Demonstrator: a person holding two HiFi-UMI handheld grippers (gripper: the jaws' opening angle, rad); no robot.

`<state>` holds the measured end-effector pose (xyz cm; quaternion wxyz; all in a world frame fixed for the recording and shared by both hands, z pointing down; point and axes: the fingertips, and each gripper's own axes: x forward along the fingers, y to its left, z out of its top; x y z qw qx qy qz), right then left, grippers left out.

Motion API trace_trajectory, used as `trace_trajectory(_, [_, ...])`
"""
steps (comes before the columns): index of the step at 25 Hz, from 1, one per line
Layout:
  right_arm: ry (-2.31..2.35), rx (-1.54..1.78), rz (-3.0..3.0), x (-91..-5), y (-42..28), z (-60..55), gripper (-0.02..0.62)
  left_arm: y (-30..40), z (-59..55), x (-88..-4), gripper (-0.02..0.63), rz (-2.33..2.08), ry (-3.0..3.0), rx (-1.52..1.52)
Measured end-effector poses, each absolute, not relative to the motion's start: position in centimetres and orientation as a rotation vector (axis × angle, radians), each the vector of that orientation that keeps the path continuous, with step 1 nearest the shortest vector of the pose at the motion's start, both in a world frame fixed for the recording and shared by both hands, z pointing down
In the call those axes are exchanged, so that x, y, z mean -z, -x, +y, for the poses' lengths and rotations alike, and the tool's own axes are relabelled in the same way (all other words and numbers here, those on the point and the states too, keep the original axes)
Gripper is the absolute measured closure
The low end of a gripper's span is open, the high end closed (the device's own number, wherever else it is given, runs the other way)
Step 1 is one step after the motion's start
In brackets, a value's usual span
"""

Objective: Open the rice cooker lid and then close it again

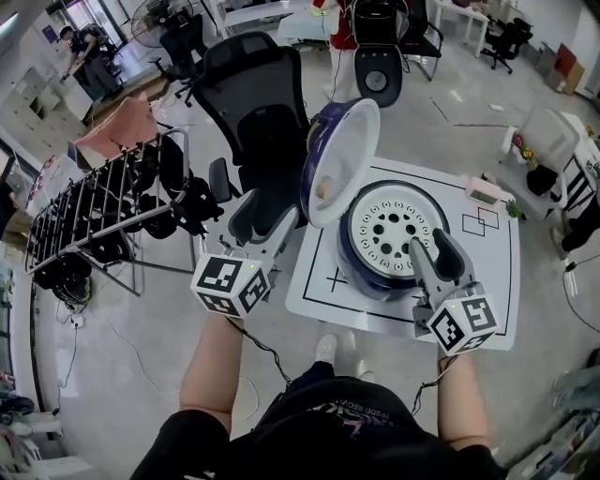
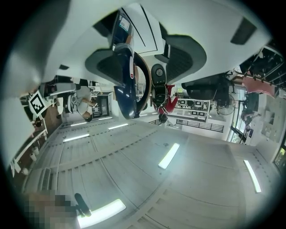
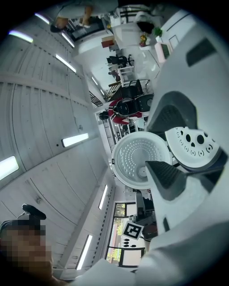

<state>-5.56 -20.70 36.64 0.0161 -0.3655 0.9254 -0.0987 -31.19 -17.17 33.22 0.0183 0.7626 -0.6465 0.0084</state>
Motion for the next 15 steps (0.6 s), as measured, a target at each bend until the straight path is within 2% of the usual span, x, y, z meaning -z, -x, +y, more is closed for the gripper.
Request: trace_trajectory(15, [1.286,0.291,2.798,-36.2,7.3,-24.8,0.397,33.2,-25.5,-33.3,0.313,-1.898,-2.487,-0.092])
